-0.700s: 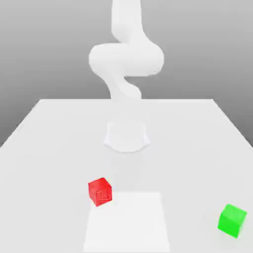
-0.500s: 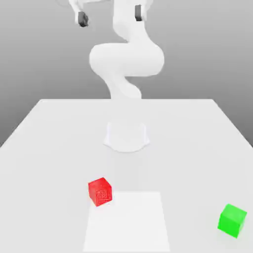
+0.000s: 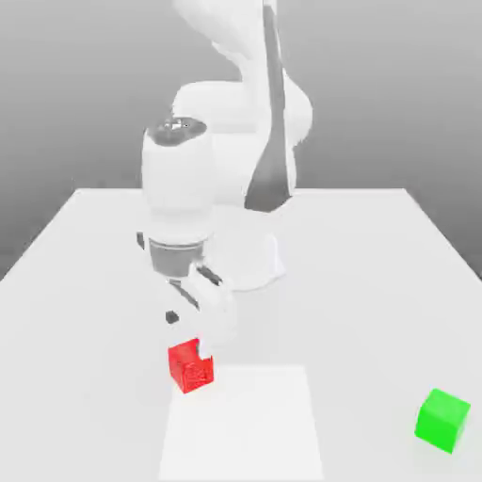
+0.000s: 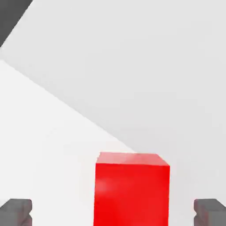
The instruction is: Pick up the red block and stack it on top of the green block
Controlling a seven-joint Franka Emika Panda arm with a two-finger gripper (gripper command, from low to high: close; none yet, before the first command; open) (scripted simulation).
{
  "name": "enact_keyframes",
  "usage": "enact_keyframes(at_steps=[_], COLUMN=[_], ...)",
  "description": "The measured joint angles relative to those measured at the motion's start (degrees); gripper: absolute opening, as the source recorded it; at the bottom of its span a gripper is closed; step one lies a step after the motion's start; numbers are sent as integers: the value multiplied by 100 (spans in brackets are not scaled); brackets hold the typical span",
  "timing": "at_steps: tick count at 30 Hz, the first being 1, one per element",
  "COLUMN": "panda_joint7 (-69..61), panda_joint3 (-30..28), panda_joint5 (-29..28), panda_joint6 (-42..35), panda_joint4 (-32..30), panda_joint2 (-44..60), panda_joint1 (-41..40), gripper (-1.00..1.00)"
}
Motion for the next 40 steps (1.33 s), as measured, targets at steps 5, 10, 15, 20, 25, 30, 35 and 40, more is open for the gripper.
enact_keyframes(at_steps=[5,10,15,20,25,30,35,40], panda_joint7=[127,150,-36,10,345,646,1039,1217], panda_joint3=[-195,-211,-81,161,737,1275,1416,1251], panda_joint5=[-150,-177,81,94,-165,-367,-798,-1042], panda_joint6=[546,599,-163,-921,-1449,-1965,-1809,-1489], panda_joint4=[77,83,-43,220,1217,2255,2841,2883], panda_joint2=[639,692,-195,-683,-189,356,1137,1514], panda_joint1=[169,181,124,526,1577,2510,3073,3221], gripper=[-100,-100,-100,-100,-100,-100,-100,100])
